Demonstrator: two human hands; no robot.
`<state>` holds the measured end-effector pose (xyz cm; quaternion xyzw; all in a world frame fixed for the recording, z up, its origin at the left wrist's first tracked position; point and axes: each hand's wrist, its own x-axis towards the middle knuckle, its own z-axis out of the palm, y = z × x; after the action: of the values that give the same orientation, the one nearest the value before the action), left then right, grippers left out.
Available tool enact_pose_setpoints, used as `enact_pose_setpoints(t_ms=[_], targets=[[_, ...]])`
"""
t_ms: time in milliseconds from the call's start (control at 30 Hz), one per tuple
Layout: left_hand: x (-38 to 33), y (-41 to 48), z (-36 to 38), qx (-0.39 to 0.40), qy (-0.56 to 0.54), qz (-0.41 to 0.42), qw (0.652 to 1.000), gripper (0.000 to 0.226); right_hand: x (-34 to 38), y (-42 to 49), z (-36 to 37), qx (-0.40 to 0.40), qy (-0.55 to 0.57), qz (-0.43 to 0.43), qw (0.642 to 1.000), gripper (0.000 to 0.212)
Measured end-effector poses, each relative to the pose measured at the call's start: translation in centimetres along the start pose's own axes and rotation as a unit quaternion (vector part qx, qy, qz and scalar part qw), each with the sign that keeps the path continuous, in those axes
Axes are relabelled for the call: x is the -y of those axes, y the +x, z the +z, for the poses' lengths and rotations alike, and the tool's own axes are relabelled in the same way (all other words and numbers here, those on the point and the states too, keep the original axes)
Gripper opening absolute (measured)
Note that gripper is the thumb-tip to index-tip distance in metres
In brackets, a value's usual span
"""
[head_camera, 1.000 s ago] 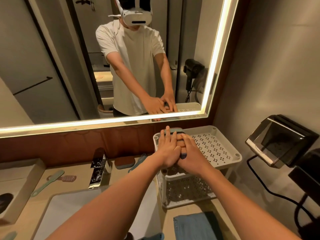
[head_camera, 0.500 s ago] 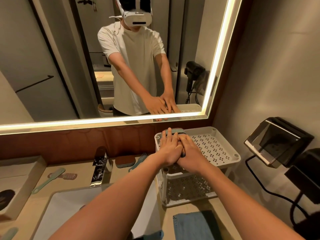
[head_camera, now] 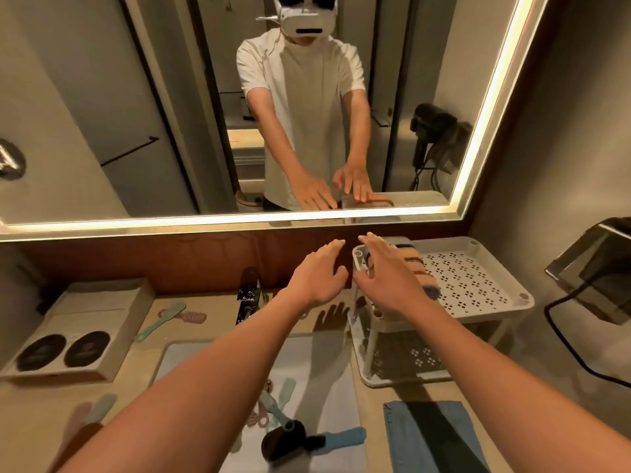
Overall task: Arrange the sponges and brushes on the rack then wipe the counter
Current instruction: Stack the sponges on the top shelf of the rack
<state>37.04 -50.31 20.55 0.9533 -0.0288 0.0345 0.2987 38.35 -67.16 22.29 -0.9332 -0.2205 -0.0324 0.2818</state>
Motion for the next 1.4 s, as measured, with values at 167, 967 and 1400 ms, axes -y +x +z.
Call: enact_pose_setpoints(t_ms=[167, 967, 1400], targets=[[4.3, -2.9, -2.0, 0.008, 0.003, -0.055, 0.998, 0.064, 3.1, 1.2, 3.2, 0.001, 0.014, -0.029, 0.999, 0.064], [18.1, -5.6, 7.5, 0.073, -0.094, -0.131, 0.984, 0.06, 1.6, 5.1, 22.1, 0.155, 0.022, 0.026, 0.987, 0.065], [24.7, -4.6, 13.0, 0.091, -0.115, -0.198, 0.969, 0.068, -3.3, 10.4, 30.6, 0.194, -0.059, -0.026, 0.979, 0.078]])
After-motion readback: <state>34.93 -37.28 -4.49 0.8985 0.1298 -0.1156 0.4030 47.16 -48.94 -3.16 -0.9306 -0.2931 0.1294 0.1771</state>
